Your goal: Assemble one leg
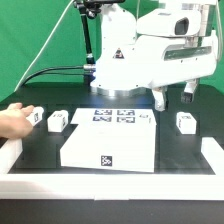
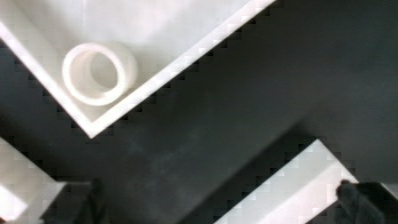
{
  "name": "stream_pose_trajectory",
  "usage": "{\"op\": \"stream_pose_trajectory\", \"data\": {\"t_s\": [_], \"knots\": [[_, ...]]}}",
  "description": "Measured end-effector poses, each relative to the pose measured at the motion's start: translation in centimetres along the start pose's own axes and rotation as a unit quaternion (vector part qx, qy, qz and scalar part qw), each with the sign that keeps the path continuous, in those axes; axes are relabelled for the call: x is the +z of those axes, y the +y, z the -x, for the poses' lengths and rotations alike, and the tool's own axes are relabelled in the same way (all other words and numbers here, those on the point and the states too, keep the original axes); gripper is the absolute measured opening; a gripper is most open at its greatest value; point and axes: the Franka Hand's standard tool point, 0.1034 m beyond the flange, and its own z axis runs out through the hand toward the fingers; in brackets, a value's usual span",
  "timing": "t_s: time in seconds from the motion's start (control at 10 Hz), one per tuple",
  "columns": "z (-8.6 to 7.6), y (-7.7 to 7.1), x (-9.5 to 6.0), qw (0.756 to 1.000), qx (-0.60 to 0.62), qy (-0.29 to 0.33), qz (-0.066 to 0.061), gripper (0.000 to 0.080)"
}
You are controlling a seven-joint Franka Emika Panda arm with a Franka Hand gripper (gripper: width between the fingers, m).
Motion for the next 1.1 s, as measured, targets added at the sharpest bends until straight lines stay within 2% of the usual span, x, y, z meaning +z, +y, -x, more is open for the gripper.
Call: {"op": "stream_pose_trajectory", "data": {"t_s": [0.1, 1.0, 1.1], "knots": [[0.05, -0.11, 0.05, 1.0, 0.006, -0.003, 0.004, 0.065], [0.08, -0.18, 0.21, 1.0, 0.006, -0.004, 0.002, 0.065], [0.14, -0.53, 0.3, 1.0, -0.008, -0.002, 0.005, 0.065]]}}
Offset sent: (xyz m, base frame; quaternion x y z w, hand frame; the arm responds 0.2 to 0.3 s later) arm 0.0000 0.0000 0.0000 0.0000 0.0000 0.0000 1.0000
